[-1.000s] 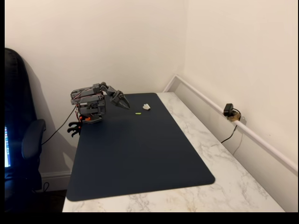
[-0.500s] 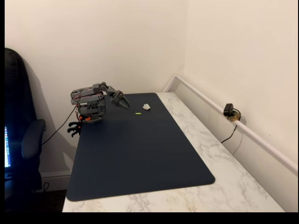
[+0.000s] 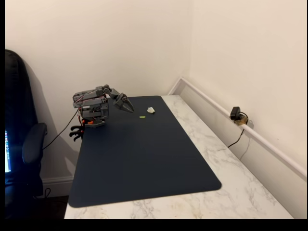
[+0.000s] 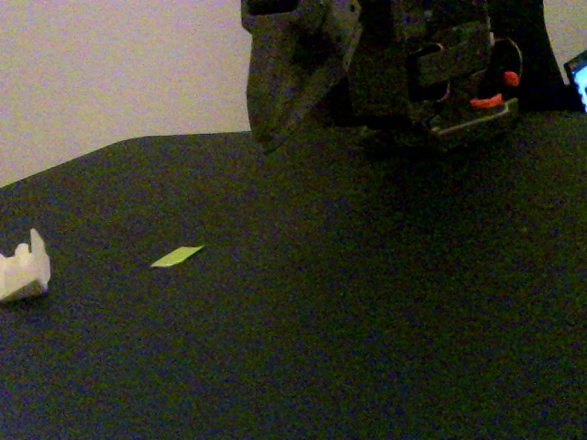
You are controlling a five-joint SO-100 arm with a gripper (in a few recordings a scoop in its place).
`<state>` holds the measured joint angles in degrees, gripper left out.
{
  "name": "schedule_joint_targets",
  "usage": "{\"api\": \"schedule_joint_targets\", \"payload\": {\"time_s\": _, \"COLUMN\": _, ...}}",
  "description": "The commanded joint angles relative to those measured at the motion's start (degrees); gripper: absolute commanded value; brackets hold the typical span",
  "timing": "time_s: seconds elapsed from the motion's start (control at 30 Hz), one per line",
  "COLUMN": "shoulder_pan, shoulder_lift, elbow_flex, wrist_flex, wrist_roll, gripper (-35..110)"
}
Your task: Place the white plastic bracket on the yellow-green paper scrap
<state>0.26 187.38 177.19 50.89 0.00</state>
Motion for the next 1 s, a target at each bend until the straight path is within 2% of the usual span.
{"api": "schedule_joint_targets", "payload": {"time_s": 0.0, "shoulder_pan": 2.1, "shoulder_lift": 1.9, "elbow_flex": -4.6, "wrist_flex": 1.3, "wrist_roll": 4.1, "gripper": 0}}
{"api": "schedule_joint_targets", "payload": {"time_s": 0.2, "shoulder_pan": 3.2, "shoulder_lift": -2.7, "elbow_flex": -17.3, "wrist_flex": 9.5, "wrist_roll": 11.9, "gripper": 0}}
{"api": "schedule_joint_targets", "payload": {"time_s": 0.43, "shoulder_pan": 1.8, "shoulder_lift": -36.6, "elbow_flex": -46.2, "wrist_flex": 15.6, "wrist_roll": 14.9, "gripper": 0}}
{"api": "schedule_joint_targets", "payload": {"time_s": 0.67, "shoulder_pan": 1.7, "shoulder_lift": -54.8, "elbow_flex": -66.2, "wrist_flex": 25.2, "wrist_roll": 27.7, "gripper": 0}}
{"api": "schedule_joint_targets", "payload": {"time_s": 0.97, "shoulder_pan": 5.5, "shoulder_lift": -73.3, "elbow_flex": -88.3, "wrist_flex": 39.3, "wrist_roll": 28.9, "gripper": 5}}
